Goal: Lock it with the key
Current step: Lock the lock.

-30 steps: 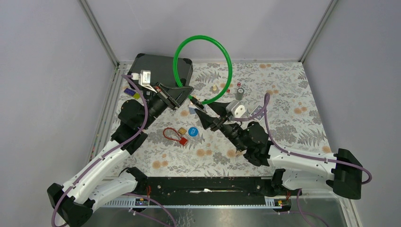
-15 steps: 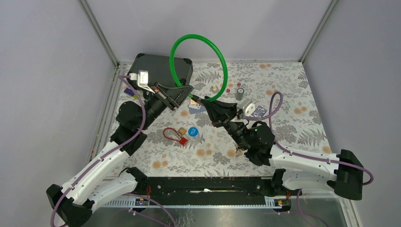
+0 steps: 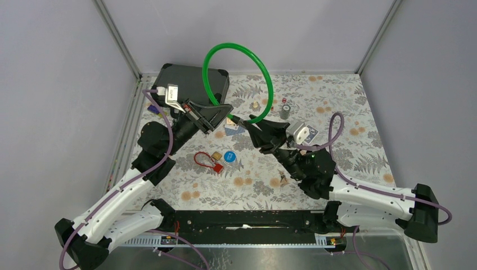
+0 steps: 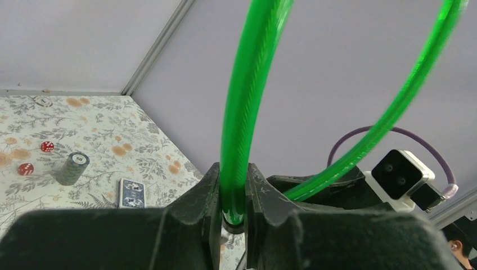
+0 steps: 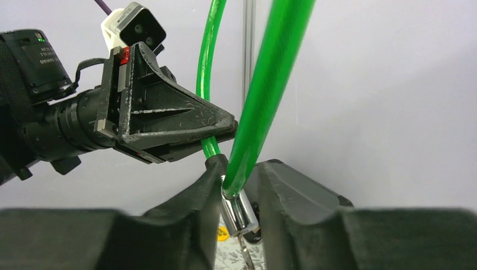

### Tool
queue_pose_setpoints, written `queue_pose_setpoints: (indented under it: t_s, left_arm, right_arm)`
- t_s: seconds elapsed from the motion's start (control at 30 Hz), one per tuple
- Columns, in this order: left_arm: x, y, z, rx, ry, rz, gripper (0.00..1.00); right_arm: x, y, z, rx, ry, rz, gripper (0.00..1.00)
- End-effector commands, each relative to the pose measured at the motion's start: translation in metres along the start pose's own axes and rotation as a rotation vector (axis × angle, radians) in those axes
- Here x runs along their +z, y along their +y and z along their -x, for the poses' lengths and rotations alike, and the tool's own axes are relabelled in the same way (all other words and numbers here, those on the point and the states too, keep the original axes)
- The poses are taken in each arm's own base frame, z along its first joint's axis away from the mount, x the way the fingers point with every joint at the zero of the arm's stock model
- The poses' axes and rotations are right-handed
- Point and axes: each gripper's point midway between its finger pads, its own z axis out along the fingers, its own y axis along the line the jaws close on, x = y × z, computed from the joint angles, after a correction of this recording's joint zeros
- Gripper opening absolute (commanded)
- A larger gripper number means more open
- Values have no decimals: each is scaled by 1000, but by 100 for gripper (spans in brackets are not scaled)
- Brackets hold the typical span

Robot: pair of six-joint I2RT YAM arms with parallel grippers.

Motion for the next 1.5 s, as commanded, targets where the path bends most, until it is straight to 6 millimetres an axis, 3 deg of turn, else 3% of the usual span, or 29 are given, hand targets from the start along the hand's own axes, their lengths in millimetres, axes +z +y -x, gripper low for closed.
queue_pose_setpoints:
  t_s: [0.0,0.17,0.4,0.6,0.8,1.1,1.27,1.37,1.47]
  left_arm:
    - [-1,-11,27,21,-89,-16,0]
    - [-3,-14,29,24,-94,-22,0]
    - [-4,-14,28,20,-92,-22,0]
    - [-2,-14,27,22,-85,-25,0]
    - [-2,-13,27,29,-80,-22,0]
    - [-1,-11,26,34,-78,-19,0]
    - [2,-11,25,34,-72,-24,0]
    - [3,-11,25,34,-70,-25,0]
    - [4,-11,24,35,-67,-25,0]
  right_arm:
    - [-9,-22,51,4,-151,-64,45]
    - [-20,0,8,-23,15,61,58]
    - [-34,12,-38,-89,193,152,55]
    - [-29,10,-59,-153,254,141,52]
    - [-28,5,-68,-205,280,124,49]
    - [-25,5,-61,-209,255,125,36]
    - [-24,5,-58,-219,243,124,20]
    - [-24,5,-62,-233,251,127,6]
    - [-25,4,-68,-258,268,128,0]
